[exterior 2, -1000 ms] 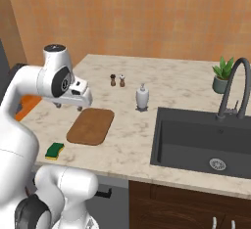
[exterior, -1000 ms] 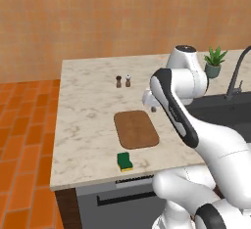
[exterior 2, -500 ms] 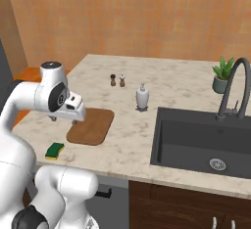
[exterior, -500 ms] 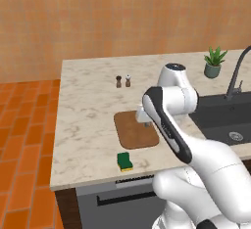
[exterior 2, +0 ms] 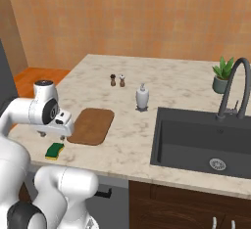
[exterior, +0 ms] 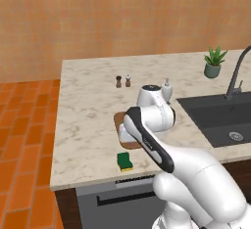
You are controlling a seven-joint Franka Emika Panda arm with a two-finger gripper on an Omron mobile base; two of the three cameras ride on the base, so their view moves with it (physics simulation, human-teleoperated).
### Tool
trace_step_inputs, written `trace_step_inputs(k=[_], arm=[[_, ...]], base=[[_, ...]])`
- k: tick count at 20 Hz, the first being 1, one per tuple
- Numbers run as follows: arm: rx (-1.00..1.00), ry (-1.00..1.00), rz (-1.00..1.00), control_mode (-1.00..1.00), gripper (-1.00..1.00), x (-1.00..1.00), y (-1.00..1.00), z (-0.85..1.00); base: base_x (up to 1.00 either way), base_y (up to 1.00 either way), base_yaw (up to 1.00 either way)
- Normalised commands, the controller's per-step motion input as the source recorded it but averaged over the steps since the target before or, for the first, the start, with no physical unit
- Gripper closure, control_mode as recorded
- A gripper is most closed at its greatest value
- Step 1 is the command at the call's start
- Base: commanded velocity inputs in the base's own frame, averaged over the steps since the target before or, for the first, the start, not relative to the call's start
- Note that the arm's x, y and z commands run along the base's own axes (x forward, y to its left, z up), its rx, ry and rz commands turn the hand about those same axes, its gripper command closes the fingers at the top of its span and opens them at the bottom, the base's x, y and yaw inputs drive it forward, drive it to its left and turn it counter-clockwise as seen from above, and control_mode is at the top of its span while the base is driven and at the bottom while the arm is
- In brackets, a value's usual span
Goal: Pick up the sponge from the counter and clean the cutting board by briefly scrubbing or pressing down on the cutting board. Once finished, release the sponge.
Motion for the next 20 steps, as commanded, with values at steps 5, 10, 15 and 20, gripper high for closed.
trace_step_inputs(k=[5,10,15,20], arm=[[-0.05,0.09,0.04,-1.0,-1.0,0.0,0.46,-0.52],[-0.08,0.0,0.02,-1.0,-1.0,0.04,0.19,-0.32],[-0.05,0.0,0.02,-1.0,-1.0,0.04,0.0,-0.4],[0.0,0.01,0.02,-1.0,-1.0,0.32,0.0,-0.2]], base=[[0.0,0.0,0.0],[0.0,0.0,0.0],[0.0,0.0,0.0],[0.0,0.0,0.0]])
